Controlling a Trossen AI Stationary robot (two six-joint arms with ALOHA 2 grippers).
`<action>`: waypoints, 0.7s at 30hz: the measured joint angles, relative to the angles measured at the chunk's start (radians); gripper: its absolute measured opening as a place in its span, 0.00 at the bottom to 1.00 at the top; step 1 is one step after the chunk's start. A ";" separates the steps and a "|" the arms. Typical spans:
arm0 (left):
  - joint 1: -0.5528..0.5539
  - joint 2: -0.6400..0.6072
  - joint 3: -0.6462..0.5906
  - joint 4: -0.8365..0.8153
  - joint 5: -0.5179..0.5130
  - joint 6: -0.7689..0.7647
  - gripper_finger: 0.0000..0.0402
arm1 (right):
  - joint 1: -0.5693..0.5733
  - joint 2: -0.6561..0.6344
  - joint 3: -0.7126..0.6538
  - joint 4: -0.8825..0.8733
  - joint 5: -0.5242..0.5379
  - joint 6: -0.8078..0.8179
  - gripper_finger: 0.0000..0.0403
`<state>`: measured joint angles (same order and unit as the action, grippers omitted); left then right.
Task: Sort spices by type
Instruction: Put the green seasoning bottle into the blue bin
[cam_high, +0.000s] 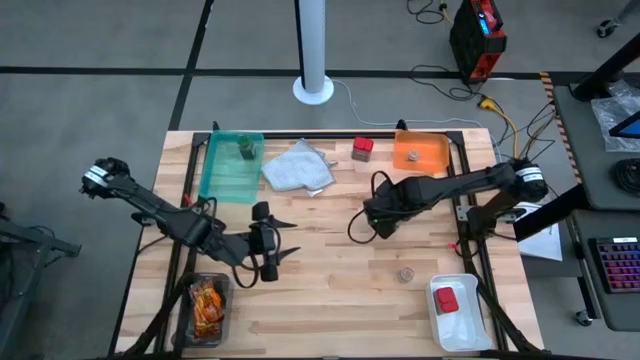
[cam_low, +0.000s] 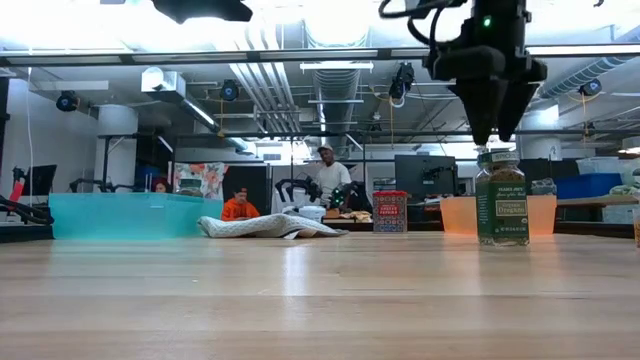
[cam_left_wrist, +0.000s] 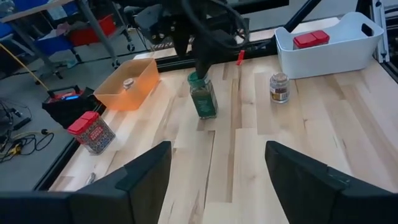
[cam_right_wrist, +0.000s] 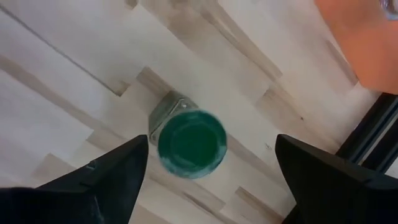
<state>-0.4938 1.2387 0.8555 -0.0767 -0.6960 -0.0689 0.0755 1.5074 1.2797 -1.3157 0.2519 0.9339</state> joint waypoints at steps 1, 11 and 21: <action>0.000 0.003 0.000 0.003 0.000 0.000 0.61 | -0.008 0.000 -0.007 0.003 -0.007 -0.006 0.84; 0.000 0.037 0.000 0.008 0.000 0.000 0.61 | -0.035 0.000 -0.142 0.172 -0.081 -0.030 0.81; 0.004 0.090 0.000 0.031 -0.001 0.001 0.61 | -0.041 -0.002 -0.201 0.270 -0.091 -0.003 0.57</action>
<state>-0.4898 1.3287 0.8555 -0.0454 -0.6969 -0.0681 0.0345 1.5054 1.0790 -1.0461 0.1604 0.9308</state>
